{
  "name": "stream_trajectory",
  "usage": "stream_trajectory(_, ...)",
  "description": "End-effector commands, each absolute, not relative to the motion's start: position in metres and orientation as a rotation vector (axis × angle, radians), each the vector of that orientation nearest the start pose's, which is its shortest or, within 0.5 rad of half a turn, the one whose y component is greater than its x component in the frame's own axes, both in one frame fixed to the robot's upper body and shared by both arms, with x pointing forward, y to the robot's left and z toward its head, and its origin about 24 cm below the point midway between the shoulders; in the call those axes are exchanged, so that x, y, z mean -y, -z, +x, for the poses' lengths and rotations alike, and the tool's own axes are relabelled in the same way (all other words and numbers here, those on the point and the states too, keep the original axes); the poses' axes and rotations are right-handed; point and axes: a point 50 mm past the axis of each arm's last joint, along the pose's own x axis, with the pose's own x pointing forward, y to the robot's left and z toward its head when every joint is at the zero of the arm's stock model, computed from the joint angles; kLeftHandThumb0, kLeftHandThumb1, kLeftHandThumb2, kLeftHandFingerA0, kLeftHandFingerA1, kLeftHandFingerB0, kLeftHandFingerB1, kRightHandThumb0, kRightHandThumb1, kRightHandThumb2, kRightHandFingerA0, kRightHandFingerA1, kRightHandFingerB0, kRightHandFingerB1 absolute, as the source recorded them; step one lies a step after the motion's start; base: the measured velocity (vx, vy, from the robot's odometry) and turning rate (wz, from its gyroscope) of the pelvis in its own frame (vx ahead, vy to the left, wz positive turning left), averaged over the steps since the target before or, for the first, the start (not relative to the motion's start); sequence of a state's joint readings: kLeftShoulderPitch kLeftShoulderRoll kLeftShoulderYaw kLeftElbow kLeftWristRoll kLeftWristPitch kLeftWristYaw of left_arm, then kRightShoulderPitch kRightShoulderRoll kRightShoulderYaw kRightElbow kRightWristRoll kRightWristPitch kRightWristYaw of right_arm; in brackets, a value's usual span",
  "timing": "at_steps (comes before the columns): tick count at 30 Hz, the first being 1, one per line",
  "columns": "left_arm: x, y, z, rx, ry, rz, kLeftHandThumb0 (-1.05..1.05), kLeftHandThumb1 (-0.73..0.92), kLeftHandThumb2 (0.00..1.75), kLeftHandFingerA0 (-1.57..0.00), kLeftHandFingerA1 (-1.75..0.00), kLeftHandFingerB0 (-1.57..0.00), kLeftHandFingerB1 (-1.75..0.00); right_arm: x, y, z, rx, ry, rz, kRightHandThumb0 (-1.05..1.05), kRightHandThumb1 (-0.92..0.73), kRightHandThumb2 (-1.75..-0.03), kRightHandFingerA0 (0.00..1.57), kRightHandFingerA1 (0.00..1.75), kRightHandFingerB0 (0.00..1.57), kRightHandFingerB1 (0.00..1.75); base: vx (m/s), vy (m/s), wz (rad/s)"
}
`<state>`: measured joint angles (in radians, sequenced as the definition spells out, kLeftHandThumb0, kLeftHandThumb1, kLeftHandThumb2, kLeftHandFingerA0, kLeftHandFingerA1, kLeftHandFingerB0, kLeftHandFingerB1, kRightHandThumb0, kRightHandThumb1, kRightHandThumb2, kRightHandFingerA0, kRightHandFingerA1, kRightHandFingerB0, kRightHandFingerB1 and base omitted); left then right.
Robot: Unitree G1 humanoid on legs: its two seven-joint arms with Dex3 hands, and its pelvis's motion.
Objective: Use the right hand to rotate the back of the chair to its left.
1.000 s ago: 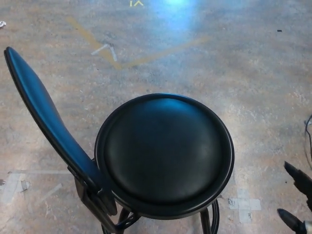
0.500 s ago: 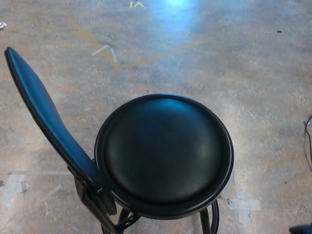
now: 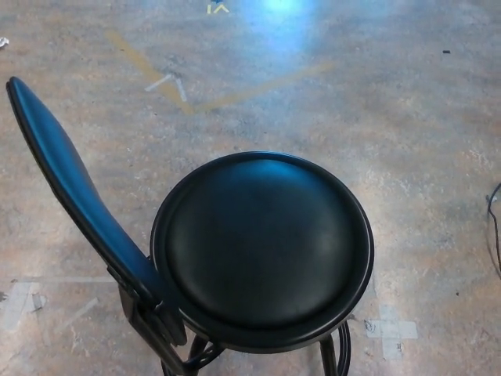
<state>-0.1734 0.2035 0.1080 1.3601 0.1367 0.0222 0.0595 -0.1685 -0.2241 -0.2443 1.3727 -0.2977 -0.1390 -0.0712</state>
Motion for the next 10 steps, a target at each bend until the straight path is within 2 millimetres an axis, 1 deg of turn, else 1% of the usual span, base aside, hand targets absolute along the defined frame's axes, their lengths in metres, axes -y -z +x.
stream_trajectory(1,-0.2369,0.1542,0.1259,-1.207,-0.171,0.266,-0.5,0.78,0.64,-0.6,-0.51,-0.54,-0.43,0.2508,0.1475,0.1315,-1.098,0.193,-0.264,-1.05,-0.3,-1.32,0.02,1.01,0.0,0.94,0.0,0.0,0.0)
stream_trajectory(2,-0.2361,0.1536,0.1286,-1.209,-0.138,0.294,-0.54,0.75,0.63,-0.59,-0.5,-0.57,-0.43,0.2516,0.1472,0.1317,-1.101,0.189,-0.267,-0.89,0.05,-1.08,0.16,0.98,0.0,0.89,0.0,0.0,0.0)
stream_trajectory(3,-0.236,0.1532,0.1298,-1.206,-0.146,0.283,-0.5,0.76,0.63,-0.6,-0.52,-0.57,-0.44,0.2518,0.1473,0.1315,-1.102,0.2,-0.259,-0.88,0.03,-1.11,0.18,0.98,0.0,0.89,0.0,0.0,0.0)
stream_trajectory(4,-0.2357,0.1533,0.1297,-1.205,-0.155,0.273,-0.5,0.78,0.63,-0.6,-0.52,-0.56,-0.44,0.2519,0.1473,0.1316,-1.106,0.201,-0.26,-1.05,-0.31,-1.33,0.11,1.03,0.0,0.92,0.0,0.0,0.0)
stream_trajectory(5,-0.2353,0.1535,0.1295,-1.205,-0.152,0.272,-0.5,0.78,0.63,-0.6,-0.52,-0.56,-0.44,0.2521,0.1472,0.1318,-1.111,0.196,-0.266,-1.05,-0.31,-1.33,0.11,1.03,0.0,0.92,0.0,0.0,0.0)
stream_trajectory(6,-0.2352,0.1535,0.1294,-1.205,-0.15,0.278,-0.51,0.77,0.63,-0.59,-0.53,-0.55,-0.44,0.2515,0.1473,0.1326,-1.112,0.206,-0.251,-1.05,-0.35,-1.36,0.13,1.02,0.0,0.87,0.0,0.0,0.0)
stream_trajectory(8,-0.2346,0.1538,0.129,-1.206,-0.149,0.278,-0.51,0.77,0.63,-0.59,-0.53,-0.55,-0.44,0.2518,0.147,0.133,-1.112,0.211,-0.246,-1.05,-0.35,-1.36,0.13,1.02,0.0,0.87,0.0,0.0,0.0)
stream_trajectory(9,-0.2347,0.1538,0.1289,-1.212,-0.138,0.291,-0.54,0.79,0.64,-0.57,-0.51,-0.54,-0.42,0.252,0.1471,0.1326,-1.109,0.207,-0.248,-1.05,-0.29,-1.34,0.06,1.02,0.0,0.92,0.0,0.0,0.0)
stream_trajectory(10,-0.2347,0.1538,0.1289,-1.212,-0.138,0.291,-0.54,0.79,0.64,-0.57,-0.51,-0.54,-0.42,0.252,0.1471,0.1326,-1.109,0.207,-0.248,-1.05,-0.29,-1.34,0.06,1.02,0.0,0.92,0.0,0.0,0.0)
